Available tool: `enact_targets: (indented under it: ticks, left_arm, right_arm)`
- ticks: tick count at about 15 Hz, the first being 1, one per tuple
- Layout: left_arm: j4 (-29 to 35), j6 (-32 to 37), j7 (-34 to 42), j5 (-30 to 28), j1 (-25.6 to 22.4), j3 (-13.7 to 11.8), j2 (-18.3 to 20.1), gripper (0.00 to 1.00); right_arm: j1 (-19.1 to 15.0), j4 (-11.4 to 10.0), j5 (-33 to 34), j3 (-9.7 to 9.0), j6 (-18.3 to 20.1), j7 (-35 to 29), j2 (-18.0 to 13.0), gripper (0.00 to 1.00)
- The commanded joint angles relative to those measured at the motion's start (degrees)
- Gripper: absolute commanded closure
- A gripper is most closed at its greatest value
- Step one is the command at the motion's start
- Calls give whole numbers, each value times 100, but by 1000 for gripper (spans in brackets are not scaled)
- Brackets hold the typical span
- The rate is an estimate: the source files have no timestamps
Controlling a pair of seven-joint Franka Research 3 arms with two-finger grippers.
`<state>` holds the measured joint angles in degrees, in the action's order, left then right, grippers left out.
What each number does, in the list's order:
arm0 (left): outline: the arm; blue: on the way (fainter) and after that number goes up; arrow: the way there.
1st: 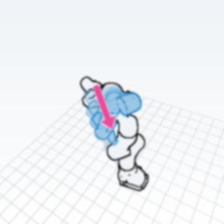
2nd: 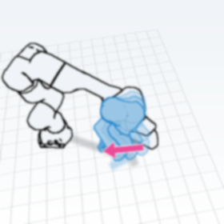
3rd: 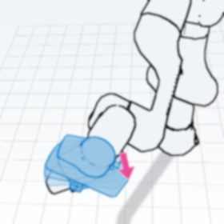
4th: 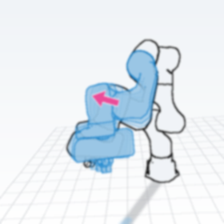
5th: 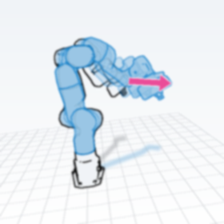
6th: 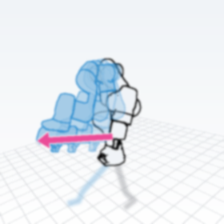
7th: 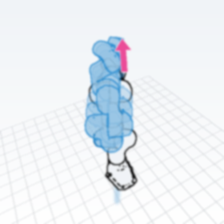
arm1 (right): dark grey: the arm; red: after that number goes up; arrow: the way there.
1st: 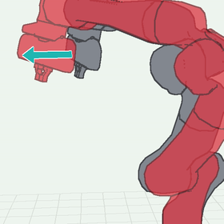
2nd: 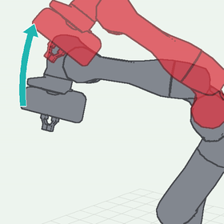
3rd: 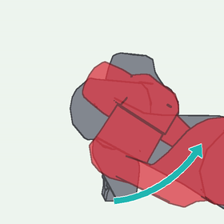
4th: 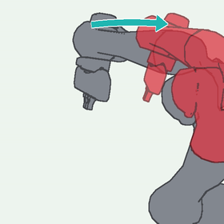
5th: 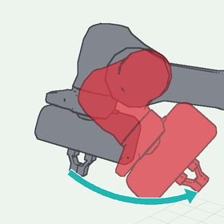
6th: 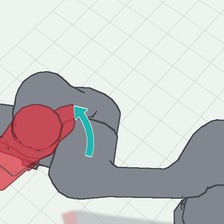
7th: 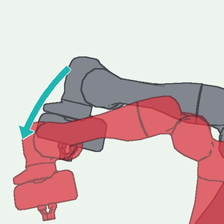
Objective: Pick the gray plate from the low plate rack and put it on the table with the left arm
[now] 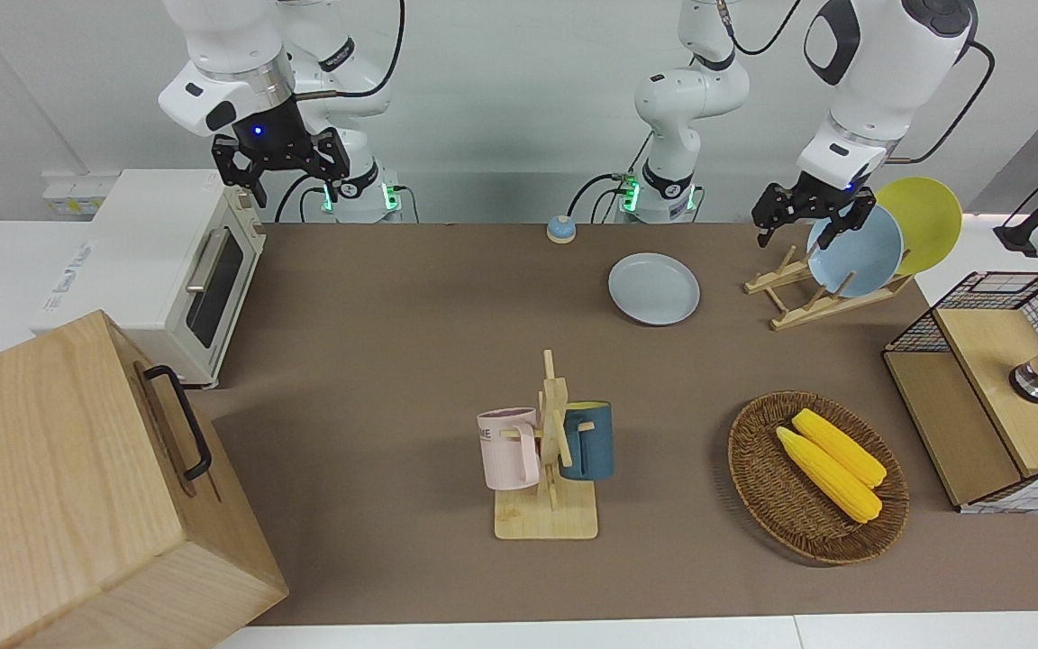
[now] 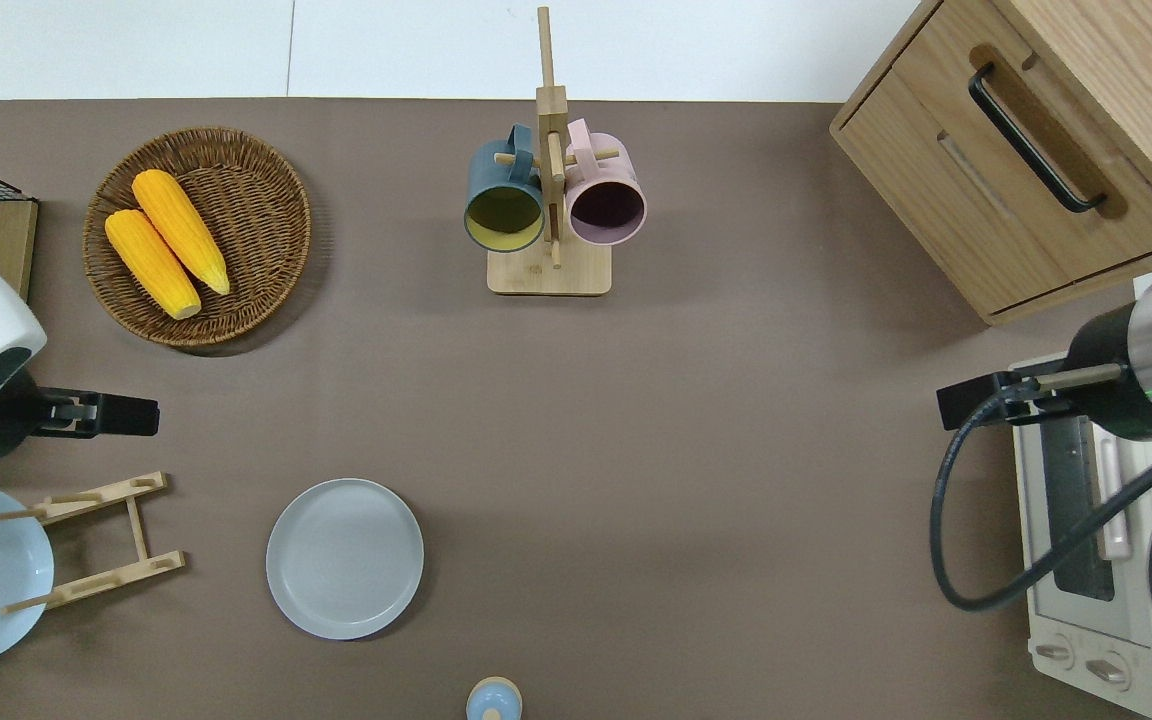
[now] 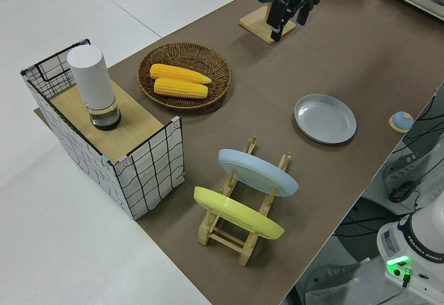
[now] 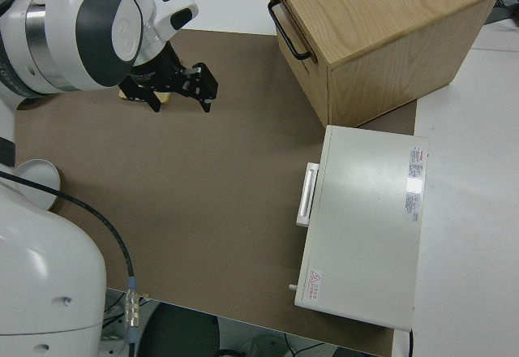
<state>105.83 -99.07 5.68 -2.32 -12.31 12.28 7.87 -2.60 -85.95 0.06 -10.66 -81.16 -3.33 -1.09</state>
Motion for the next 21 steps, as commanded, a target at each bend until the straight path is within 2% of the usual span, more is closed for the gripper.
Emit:
enact_targets:
  ticks: [1,3,5,9,10,12,13,14,17,19,21]
  left_arm:
    - [-151,-60,30,22,272,-93,-198,7]
    - [-151,-34,12,39,500,-190,-198,7]
    - [-151,10,30,56,887,-523,-189,7]
    - [-151,-69,397,48,959,-586,-180,7]
    - [-151,-69,529,48,1011,-734,-154,9]
    - [-151,36,688,48,1326,-1243,3,7]
    - [-125,80,689,48,1450,-1419,126,7]
    - [-90,115,680,48,1477,-1482,258,7]
    - [-89,195,522,56,1451,-1439,417,7]
    - [-89,186,513,65,1442,-1430,409,7]
    - [-115,168,409,118,1669,-1517,330,7]
  right_arm:
    - [-56,35,-59,-33,83,8,-14,13]
    - [-56,35,-59,-33,83,-1,-14,11]
    - [-56,35,-59,-33,83,-1,-14,13]
    - [-56,35,-59,-33,83,8,-14,13]
    - [-56,35,-59,-33,74,-1,-14,13]
    - [-56,35,-59,-33,83,-1,-14,13]
    - [-56,35,-59,-33,83,-1,-14,11]
    - [-56,35,-59,-33,83,-1,-14,13]
    - [-56,35,-59,-33,83,-1,-14,13]
    - [-56,35,-59,-33,83,-1,-14,13]
    - [-56,35,-59,-33,83,-1,-14,11]
